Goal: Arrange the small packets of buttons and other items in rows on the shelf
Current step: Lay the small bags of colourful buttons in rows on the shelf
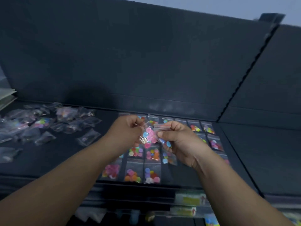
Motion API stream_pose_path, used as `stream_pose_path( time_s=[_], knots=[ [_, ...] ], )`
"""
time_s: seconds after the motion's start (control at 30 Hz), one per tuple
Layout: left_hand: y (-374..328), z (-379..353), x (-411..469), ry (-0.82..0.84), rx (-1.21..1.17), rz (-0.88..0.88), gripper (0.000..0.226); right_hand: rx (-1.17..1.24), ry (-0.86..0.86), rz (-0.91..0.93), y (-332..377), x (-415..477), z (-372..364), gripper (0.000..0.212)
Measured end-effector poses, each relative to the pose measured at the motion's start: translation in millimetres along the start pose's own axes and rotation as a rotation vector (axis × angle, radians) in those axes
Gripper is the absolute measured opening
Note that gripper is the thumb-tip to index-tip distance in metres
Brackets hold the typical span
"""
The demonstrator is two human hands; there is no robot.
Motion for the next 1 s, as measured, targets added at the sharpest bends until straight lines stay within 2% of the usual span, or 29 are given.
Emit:
stream_pose_path(
  time_s=[0.2,0.3,0.5,0.77,1.0],
  knots=[
    [4.4,-56.5,-17.9,0.058,-0.133,0.073,0.005,-0.101,-0.044,-0.002,-11.1,-25.6,39.1,0.024],
    [11.0,-78.8,-23.3,0.143,-0.135,0.149,0.019,-0.091,-0.063,-0.023,-15.9,-32.5,57.4,0.026],
    [15.8,-94.6,-19.2,0.054,-0.044,0.133,0.030,-0.119,-0.036,-0.095,-31.6,-39.2,77.2,0.024],
    [50.2,-101.1,-21.0,0.118,0.363,0.131,0.029,-0.353,0.013,-0.227,-65.3,-38.3,81.6,0.020],
    [57.6,-97.9,-21.5,0.111,0.575,0.046,0.026,-0.612,0.015,-0.197,-72.6,-32.2,76.6,0.019]
  ],
)
Point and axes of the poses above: each hand's wrist, its own x-axis towards the middle knuckle, its own z-axis out of the back of the hand, y = z × x, the point moved 6 cm from there along x, towards the middle knuckle, and after that the axes turned 8 degrees about -x, right-handed, at the moved point
